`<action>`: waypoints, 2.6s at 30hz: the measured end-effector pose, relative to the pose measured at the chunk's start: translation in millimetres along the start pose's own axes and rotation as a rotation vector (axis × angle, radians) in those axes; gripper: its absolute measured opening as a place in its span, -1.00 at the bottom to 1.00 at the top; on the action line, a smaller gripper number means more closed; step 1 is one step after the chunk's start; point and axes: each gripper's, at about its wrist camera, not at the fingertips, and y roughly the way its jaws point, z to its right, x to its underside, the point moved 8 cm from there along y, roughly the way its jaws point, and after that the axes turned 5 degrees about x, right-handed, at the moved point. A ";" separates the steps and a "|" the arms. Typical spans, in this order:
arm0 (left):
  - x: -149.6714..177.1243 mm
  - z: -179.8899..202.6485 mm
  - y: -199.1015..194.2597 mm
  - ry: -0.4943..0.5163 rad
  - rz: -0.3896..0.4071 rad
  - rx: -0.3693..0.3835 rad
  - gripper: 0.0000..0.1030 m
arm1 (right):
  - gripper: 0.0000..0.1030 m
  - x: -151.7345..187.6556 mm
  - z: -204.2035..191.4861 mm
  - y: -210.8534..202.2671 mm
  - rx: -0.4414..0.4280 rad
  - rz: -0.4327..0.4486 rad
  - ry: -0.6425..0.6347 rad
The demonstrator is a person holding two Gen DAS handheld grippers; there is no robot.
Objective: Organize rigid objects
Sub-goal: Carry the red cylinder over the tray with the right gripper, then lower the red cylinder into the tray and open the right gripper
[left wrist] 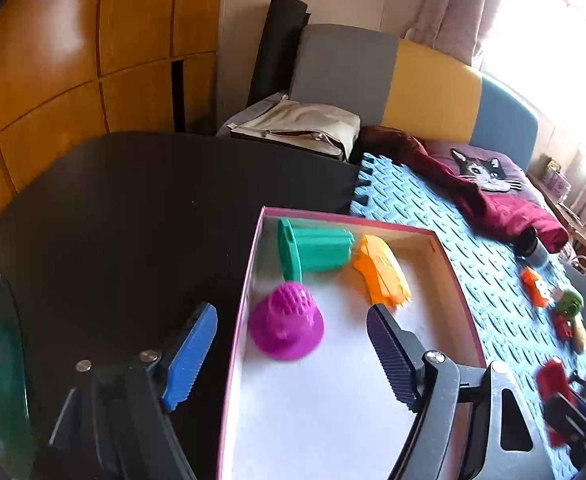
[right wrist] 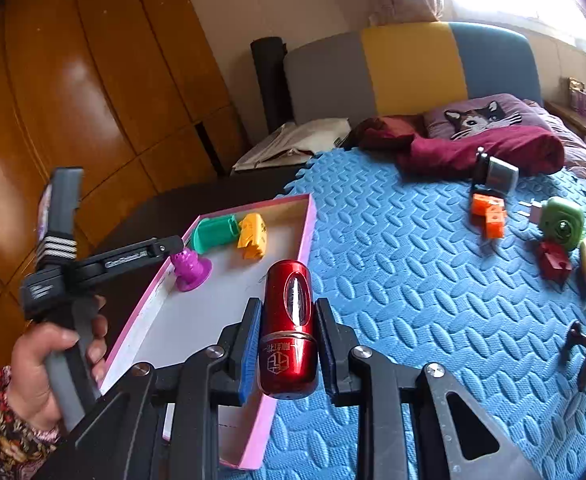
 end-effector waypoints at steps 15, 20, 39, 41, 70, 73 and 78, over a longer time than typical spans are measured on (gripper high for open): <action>46.2 -3.3 -21.9 -0.032 -0.068 0.043 0.61 | -0.51 -14.9 -39.5 59.1 -0.108 -0.162 -0.082; 51.2 -11.4 -26.5 -0.050 -0.077 0.048 0.62 | -0.51 -19.5 -63.1 85.5 -0.110 -0.211 -0.168; 59.2 -33.1 -46.2 -0.074 -0.077 0.029 0.65 | -0.51 -31.3 -99.3 142.8 -0.034 -0.269 -0.337; 59.7 -34.9 -48.2 -0.078 -0.075 0.027 0.65 | -0.51 -31.4 -99.7 147.3 -0.025 -0.275 -0.339; 67.7 -36.5 -50.3 -0.109 -0.098 0.013 0.66 | -0.44 -37.6 -109.0 136.6 0.027 -0.214 -0.369; 69.1 -32.3 -50.1 -0.117 -0.106 0.026 0.66 | -0.44 -38.1 -106.7 125.5 0.026 -0.206 -0.355; 69.3 -27.8 -51.2 -0.119 -0.106 0.025 0.74 | -0.44 -38.2 -98.3 99.5 0.026 -0.181 -0.333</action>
